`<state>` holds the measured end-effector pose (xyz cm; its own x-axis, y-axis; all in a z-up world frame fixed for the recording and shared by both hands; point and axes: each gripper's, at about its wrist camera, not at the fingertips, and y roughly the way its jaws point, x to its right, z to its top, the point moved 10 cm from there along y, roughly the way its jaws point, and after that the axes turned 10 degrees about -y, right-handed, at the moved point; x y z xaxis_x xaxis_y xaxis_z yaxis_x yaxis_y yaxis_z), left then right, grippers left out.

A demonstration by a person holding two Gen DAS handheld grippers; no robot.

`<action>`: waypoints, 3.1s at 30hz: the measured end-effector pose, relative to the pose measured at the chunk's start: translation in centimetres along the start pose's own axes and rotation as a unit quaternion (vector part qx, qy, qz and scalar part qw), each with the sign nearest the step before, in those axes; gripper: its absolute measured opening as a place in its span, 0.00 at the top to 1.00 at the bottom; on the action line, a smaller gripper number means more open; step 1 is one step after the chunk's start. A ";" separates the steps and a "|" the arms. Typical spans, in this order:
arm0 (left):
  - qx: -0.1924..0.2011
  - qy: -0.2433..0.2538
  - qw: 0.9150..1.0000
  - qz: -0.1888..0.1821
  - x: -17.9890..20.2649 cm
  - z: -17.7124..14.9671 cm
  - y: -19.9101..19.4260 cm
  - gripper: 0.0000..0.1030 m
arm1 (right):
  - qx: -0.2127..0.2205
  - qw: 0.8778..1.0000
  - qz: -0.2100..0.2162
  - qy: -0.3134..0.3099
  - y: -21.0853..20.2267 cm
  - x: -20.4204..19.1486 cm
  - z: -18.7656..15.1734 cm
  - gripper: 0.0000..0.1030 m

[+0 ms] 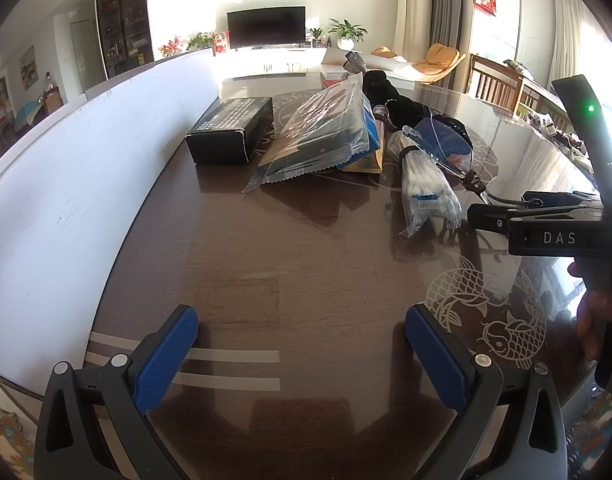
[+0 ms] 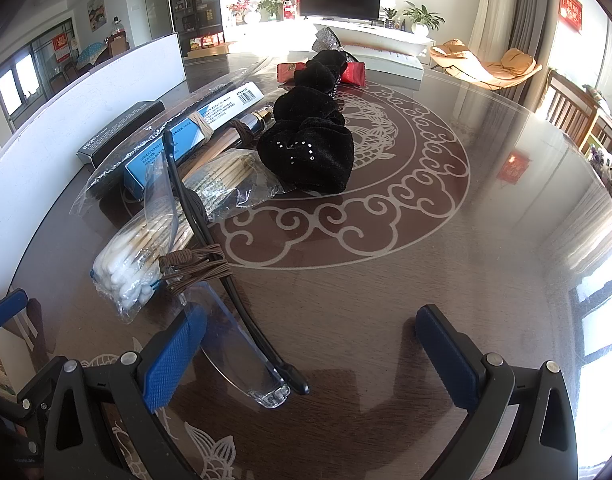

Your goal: Organize objects

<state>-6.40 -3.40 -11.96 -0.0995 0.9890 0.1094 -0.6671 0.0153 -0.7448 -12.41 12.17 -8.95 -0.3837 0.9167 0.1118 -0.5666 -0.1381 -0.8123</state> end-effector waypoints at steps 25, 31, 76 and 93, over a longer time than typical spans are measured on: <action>0.000 0.000 1.000 0.000 0.0 0.0 0.0 0.00 | 0.000 1.000 0.000 0.000 0.0 0.0 0.0 0.00; -0.001 0.001 1.000 -0.001 0.0 0.0 0.1 0.00 | 0.000 1.000 0.000 0.000 0.0 0.0 0.0 0.00; -0.008 -0.006 1.000 0.006 -3.4 -1.7 -1.4 0.00 | -0.014 0.999 0.018 0.043 -1.5 1.4 -1.5 0.00; -0.049 0.002 0.999 -0.021 -1.3 -1.3 -1.2 0.00 | -0.041 0.996 0.042 -0.062 -1.6 -0.1 -1.6 0.24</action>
<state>-4.50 -4.48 -12.11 -0.0692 0.9877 0.1401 -0.5956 0.0717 -0.8001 -10.30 12.94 -8.59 -0.5175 0.8490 0.1068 -0.4687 -0.1768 -0.8655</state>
